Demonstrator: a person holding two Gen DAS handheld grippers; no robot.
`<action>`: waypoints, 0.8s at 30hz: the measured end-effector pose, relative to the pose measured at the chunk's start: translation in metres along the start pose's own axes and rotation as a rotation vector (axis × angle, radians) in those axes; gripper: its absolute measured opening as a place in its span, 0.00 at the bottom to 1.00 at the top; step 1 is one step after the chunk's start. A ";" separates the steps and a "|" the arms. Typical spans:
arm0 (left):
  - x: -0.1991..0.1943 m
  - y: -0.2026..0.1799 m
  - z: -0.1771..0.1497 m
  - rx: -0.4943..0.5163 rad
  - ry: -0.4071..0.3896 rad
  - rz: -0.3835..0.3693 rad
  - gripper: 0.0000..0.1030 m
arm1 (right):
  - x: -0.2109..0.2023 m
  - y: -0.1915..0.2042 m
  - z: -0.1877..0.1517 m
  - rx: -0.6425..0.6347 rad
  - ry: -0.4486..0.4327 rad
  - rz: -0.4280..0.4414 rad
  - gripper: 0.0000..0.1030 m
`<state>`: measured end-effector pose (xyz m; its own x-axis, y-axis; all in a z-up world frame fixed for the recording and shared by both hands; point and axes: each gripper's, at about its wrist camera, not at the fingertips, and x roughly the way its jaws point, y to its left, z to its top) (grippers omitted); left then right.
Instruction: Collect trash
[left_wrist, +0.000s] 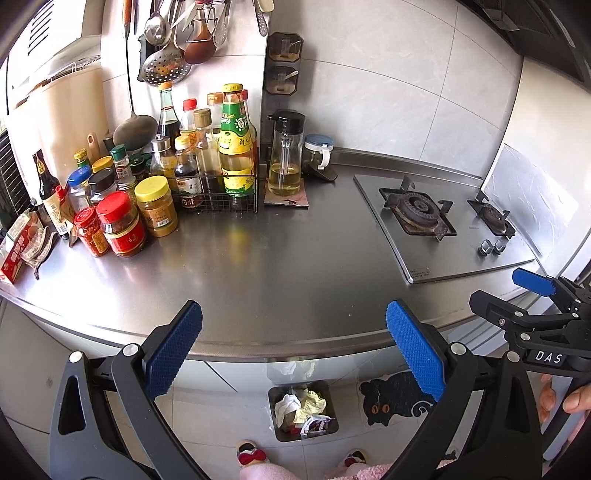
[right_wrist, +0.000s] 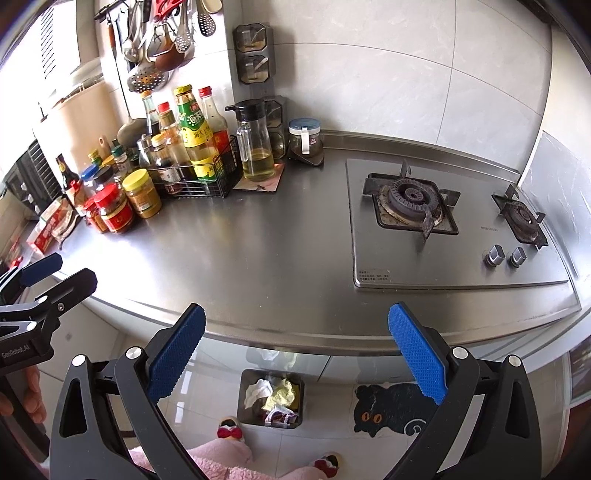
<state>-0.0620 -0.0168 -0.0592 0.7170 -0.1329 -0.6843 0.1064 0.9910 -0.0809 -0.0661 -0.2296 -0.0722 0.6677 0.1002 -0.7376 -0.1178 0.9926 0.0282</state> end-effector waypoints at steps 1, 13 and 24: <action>-0.001 0.000 0.000 0.001 -0.001 0.000 0.92 | 0.000 0.000 0.000 0.001 0.000 0.000 0.97; -0.001 -0.001 -0.002 0.004 0.001 -0.001 0.92 | -0.004 -0.002 -0.001 0.005 -0.002 -0.005 0.97; -0.001 0.004 -0.001 -0.004 0.000 0.007 0.92 | -0.004 -0.001 -0.001 0.002 -0.002 -0.006 0.97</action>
<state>-0.0633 -0.0125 -0.0595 0.7178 -0.1259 -0.6847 0.0985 0.9920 -0.0791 -0.0699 -0.2309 -0.0699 0.6700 0.0946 -0.7363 -0.1122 0.9934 0.0255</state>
